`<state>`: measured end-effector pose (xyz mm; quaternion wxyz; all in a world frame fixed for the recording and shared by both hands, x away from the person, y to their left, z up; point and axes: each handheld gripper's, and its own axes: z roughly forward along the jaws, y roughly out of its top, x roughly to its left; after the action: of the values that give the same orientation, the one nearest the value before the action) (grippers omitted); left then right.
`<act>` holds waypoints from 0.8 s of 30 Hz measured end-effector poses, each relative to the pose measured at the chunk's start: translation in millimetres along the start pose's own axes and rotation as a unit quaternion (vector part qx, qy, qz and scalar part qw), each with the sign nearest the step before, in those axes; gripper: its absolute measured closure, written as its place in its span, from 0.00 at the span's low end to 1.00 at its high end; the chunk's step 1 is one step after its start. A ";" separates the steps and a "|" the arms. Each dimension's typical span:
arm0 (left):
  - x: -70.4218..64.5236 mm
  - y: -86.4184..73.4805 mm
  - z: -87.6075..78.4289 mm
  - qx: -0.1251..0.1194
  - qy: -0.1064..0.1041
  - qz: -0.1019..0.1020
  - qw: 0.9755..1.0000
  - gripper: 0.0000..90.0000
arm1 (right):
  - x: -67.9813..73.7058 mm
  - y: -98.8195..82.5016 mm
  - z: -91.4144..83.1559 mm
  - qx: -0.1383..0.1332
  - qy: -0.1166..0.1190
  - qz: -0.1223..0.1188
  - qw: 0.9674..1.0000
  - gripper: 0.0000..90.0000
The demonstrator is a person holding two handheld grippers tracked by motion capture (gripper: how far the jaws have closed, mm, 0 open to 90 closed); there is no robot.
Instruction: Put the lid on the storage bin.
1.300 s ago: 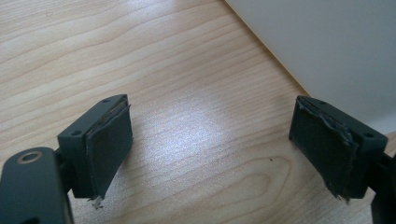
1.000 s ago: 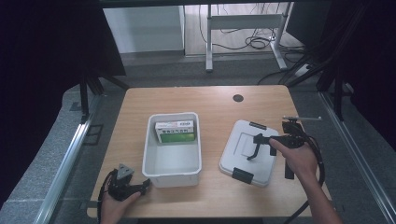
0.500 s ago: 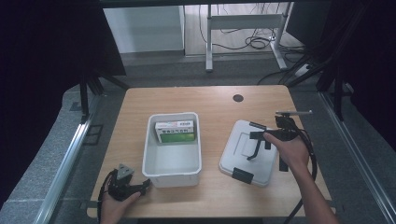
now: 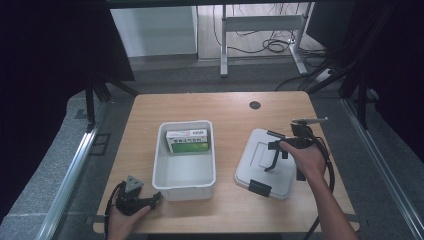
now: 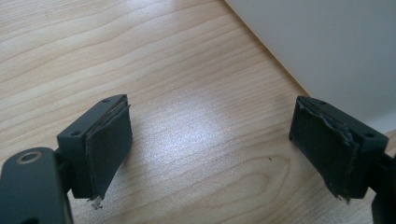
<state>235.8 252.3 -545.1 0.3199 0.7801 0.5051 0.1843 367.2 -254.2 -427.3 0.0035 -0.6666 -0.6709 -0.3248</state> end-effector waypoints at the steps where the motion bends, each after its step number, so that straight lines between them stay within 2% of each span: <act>1: 0.0 0.0 0.0 0.000 0.000 0.000 1.000 0.15 | 0.0 0.0 0.0 0.000 0.000 0.000 1.000 0.48; 7: 0.0 0.0 -0.1 0.000 0.000 0.000 1.000 0.15 | -7.3 -0.2 9.3 0.008 -0.024 0.012 1.000 0.52; 12: 0.0 0.0 -0.1 0.000 0.000 0.000 1.000 0.15 | -13.0 -0.9 14.4 0.014 -0.030 0.024 0.999 0.54; 16: 0.0 -0.1 -0.1 0.000 0.000 0.000 1.000 0.15 | -17.2 -0.8 18.2 0.022 -0.038 0.033 0.998 0.60; 20: 0.0 0.0 -0.1 0.000 0.000 0.000 1.000 0.15 | -19.4 -0.7 22.2 0.037 -0.040 0.054 0.997 0.70; 24: 0.0 0.0 0.0 0.000 0.000 0.001 1.000 0.15 | -20.6 -1.2 26.6 0.051 -0.040 0.070 0.995 0.75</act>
<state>235.7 252.4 -545.1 0.3198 0.7805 0.5046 0.1840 379.8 -260.7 -457.8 0.0335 -0.7236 -0.6376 -0.2621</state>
